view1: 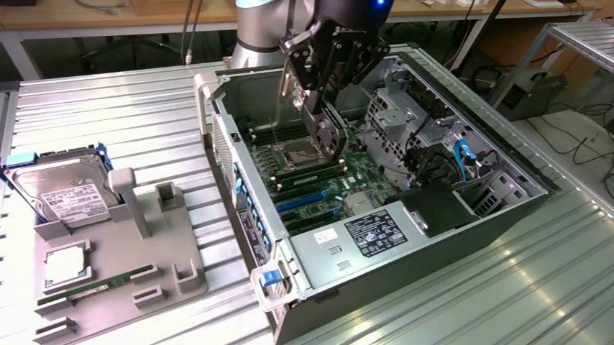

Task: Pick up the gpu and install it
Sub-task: 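Pick up the gpu and move the gpu toward the slot, then insert the gpu into the slot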

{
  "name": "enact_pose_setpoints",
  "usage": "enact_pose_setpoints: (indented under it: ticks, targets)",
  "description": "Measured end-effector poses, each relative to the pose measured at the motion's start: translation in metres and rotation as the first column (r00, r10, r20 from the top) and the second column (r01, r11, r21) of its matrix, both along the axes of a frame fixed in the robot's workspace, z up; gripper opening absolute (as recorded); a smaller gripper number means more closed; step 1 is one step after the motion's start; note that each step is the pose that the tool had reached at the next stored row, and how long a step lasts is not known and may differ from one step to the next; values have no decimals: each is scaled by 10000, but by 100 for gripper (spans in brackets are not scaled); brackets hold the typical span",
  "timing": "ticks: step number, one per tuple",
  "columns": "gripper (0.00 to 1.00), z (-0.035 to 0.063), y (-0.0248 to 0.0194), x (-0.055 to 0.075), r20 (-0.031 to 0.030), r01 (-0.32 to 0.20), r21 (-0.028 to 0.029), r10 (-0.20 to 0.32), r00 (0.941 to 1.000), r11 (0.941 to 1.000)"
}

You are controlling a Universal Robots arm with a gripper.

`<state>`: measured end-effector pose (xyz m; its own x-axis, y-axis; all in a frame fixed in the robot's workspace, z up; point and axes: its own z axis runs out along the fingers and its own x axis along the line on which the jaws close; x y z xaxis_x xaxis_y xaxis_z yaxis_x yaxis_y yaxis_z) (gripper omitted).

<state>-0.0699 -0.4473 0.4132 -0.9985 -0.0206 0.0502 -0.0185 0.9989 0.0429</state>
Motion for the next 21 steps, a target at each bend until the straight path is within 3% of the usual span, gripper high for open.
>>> enact_pose_setpoints:
  ticks: [5, 10, 21]
  targets:
    - [26, -93, 69, 231, 1, -2, 0, 2, 10000, 10000]
    - [26, -180, 76, 513, 1, -2, -1, 2, 10000, 10000]
    - [26, -191, 70, 550, -1, 0, 15, 0, 10000, 10000]
